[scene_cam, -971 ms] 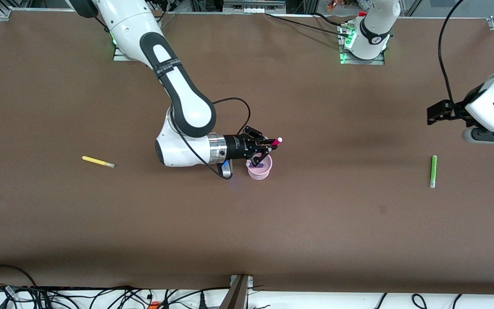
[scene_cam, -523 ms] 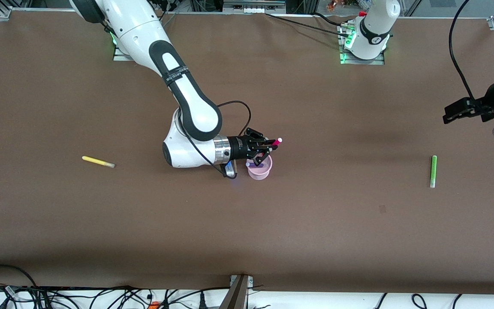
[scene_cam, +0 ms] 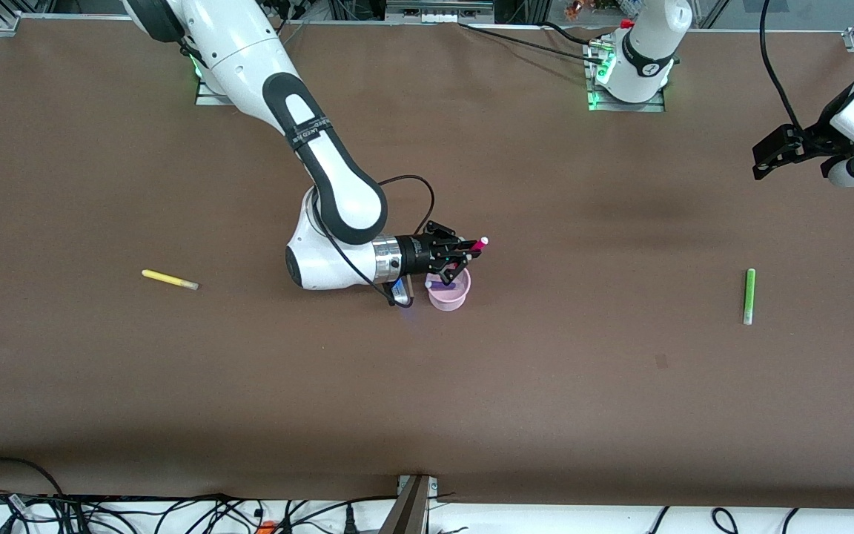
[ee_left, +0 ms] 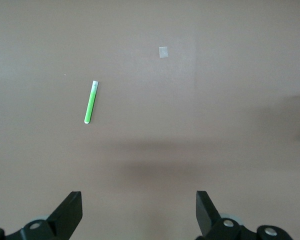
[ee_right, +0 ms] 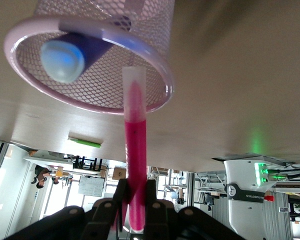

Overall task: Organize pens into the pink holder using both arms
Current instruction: 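Lower the pink marker into the cup with the right gripper while the left gripper retracts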

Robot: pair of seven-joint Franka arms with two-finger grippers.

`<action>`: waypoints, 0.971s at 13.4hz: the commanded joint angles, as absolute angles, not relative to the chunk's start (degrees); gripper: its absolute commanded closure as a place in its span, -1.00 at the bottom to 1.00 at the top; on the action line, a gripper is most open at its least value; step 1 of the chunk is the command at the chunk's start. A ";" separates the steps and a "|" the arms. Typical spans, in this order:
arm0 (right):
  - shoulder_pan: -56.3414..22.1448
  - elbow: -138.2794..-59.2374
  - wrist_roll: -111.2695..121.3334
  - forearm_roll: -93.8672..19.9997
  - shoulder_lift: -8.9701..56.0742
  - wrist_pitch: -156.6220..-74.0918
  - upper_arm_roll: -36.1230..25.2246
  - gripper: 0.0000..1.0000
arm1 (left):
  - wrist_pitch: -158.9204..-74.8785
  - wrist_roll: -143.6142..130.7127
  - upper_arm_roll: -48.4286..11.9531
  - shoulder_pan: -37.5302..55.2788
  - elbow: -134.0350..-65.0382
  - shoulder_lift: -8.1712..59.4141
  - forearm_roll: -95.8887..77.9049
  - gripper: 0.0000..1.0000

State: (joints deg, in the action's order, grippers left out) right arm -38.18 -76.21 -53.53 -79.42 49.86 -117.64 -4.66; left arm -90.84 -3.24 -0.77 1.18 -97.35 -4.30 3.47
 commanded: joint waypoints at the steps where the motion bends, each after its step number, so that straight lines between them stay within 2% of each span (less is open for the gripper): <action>1: -38.06 -76.03 -51.33 -80.60 50.01 -117.25 -5.10 0.77 | -90.44 -3.60 -1.14 2.11 -97.38 -4.75 4.66 -1.00; 3: -37.97 -76.03 -51.24 -80.68 50.01 -117.25 -5.10 0.61 | -90.44 -3.60 -1.23 2.11 -96.77 -4.40 4.66 -1.00; 6: -37.62 -76.03 -51.33 -80.68 49.92 -117.16 -5.19 -0.07 | -90.35 -3.78 -1.76 2.11 -96.68 -4.31 4.66 -1.00; 10: -37.53 -75.94 -51.85 -80.42 49.48 -116.46 -5.27 -0.12 | -89.65 -3.69 -1.67 1.58 -96.77 -4.39 3.69 -1.00; 13: -36.57 -75.85 -51.94 -78.76 47.91 -113.04 -5.97 -0.21 | -89.74 -3.78 -1.67 1.67 -96.77 -4.31 3.69 -1.00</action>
State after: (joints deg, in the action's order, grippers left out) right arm -37.56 -75.64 -52.54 -79.38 49.72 -116.04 -5.57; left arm -90.74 -3.24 -1.54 1.70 -97.35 -4.30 3.46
